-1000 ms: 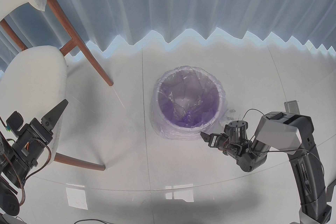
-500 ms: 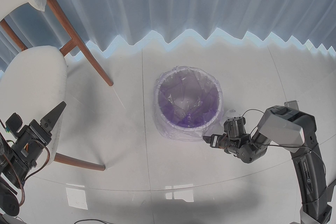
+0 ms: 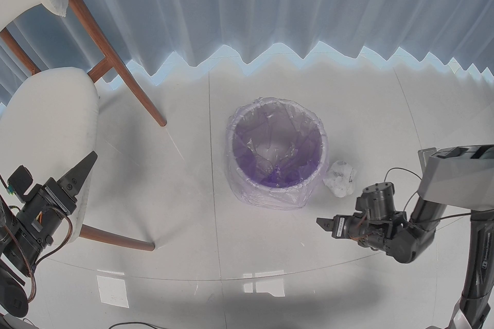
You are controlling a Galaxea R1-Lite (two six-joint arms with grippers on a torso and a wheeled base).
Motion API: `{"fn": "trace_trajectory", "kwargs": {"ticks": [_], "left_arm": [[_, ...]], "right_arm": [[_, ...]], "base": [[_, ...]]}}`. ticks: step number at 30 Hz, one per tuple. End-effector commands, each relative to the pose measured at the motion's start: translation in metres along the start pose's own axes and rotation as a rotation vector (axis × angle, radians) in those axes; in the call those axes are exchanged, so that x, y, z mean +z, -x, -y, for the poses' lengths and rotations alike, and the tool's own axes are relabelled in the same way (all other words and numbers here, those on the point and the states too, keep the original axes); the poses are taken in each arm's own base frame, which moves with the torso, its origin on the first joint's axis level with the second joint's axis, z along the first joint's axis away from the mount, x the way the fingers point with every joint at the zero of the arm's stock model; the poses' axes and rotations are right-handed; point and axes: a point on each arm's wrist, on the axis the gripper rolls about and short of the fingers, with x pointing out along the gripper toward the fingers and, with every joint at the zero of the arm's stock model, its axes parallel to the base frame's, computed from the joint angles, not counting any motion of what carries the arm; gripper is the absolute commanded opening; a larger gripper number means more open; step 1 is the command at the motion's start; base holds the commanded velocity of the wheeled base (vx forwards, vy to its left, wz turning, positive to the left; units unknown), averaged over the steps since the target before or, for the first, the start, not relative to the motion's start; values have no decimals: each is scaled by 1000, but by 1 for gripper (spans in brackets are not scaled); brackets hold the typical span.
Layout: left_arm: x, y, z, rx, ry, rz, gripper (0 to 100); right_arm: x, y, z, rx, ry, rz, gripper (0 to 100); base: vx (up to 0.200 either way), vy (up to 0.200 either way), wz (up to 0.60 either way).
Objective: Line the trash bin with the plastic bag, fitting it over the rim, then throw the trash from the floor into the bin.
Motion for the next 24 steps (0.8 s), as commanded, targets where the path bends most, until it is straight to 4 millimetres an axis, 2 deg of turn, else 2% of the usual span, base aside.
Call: {"fn": "trace_trajectory", "kwargs": {"ticks": [1, 4, 5, 7, 11, 14, 16, 20, 24], "left_arm": [[2, 1, -7, 55, -60, 16, 100], [7, 3, -15, 112, -65, 45, 100], [7, 3, -15, 112, -65, 45, 100], [11, 5, -21, 148, -69, 70, 100], [16, 9, -21, 157, -79, 101, 100], [16, 13, -20, 158, -103, 101, 100], [15, 13, -21, 172, -133, 86, 100], [16, 17, -21, 186, -191, 83, 100], [18, 21, -17, 173, -215, 88, 100]], "right_arm": [[-12, 143, 18, 25, -24, 147, 100], [-10, 169, 36, -48, -77, 222, 100], [-10, 169, 36, -48, -77, 222, 100], [-3, 187, 58, -131, -146, 305, 100], [0, 198, 79, -222, -212, 356, 100], [0, 203, 84, -242, -228, 376, 100], [-2, 204, 84, -245, -227, 369, 100], [-6, 199, 85, -244, -224, 332, 100], [-1, 171, 90, -225, -212, 252, 100]], "base": [[0, 0, 0], [0, 0, 0], [0, 0, 0], [0, 0, 0], [0, 0, 0], [0, 0, 0], [0, 0, 0], [200, 0, 0], [200, 0, 0]]}}
